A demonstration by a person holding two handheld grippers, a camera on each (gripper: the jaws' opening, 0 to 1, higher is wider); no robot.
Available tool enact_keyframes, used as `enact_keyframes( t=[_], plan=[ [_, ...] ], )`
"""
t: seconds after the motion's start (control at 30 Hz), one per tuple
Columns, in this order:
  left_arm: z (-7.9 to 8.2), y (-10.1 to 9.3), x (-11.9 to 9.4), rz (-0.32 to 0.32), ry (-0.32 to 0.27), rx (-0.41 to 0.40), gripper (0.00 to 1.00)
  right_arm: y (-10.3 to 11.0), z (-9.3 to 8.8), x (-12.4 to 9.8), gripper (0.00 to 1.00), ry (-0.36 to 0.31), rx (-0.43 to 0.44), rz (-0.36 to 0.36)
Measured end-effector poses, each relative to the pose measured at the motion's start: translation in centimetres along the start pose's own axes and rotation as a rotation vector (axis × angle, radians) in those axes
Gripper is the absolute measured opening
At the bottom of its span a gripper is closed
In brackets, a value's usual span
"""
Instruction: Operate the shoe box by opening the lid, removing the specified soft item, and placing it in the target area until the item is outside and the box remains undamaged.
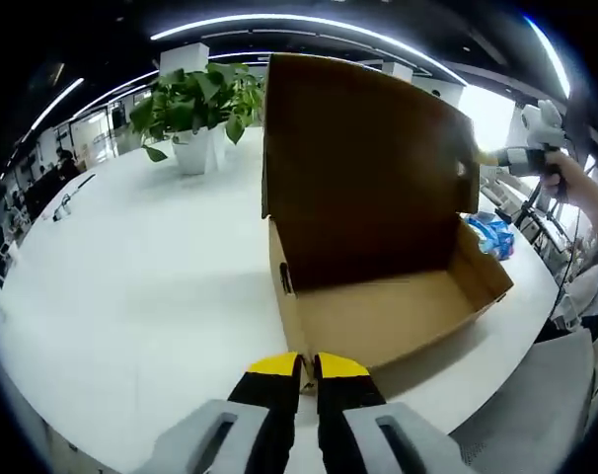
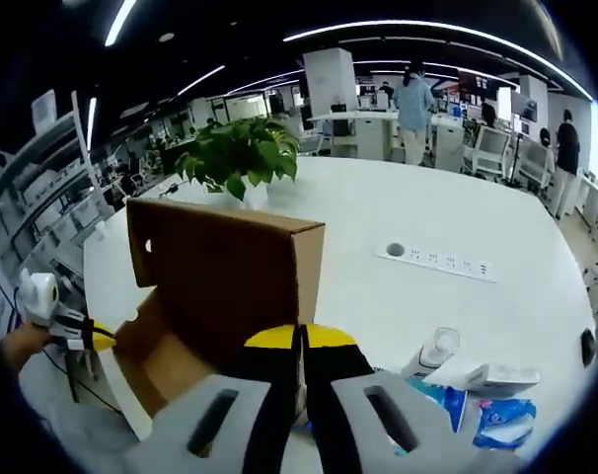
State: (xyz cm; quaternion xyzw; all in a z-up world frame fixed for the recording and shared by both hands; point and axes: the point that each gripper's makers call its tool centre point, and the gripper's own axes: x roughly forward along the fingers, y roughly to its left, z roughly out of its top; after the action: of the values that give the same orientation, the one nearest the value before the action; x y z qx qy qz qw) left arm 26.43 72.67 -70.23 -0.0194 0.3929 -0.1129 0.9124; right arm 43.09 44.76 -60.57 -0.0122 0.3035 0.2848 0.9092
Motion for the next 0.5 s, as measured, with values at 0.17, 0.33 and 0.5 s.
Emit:
enact_keyframes(
  t=[0.17, 0.33, 0.5],
  plan=[
    [0.0, 0.0, 0.0, -0.001, -0.002, 0.000, 0.05, 0.4, -0.4, -0.6, 0.00, -0.008, 0.004, 0.000],
    [0.0, 0.1, 0.0, -0.002, -0.003, -0.003, 0.05, 0.9, -1.2, -1.4, 0.00, -0.018, 0.010, -0.004],
    [-0.1, 0.1, 0.0, -0.004, -0.005, 0.005, 0.05, 1.5, -2.0, -2.2, 0.00, -0.029, 0.001, -0.011]
  ],
)
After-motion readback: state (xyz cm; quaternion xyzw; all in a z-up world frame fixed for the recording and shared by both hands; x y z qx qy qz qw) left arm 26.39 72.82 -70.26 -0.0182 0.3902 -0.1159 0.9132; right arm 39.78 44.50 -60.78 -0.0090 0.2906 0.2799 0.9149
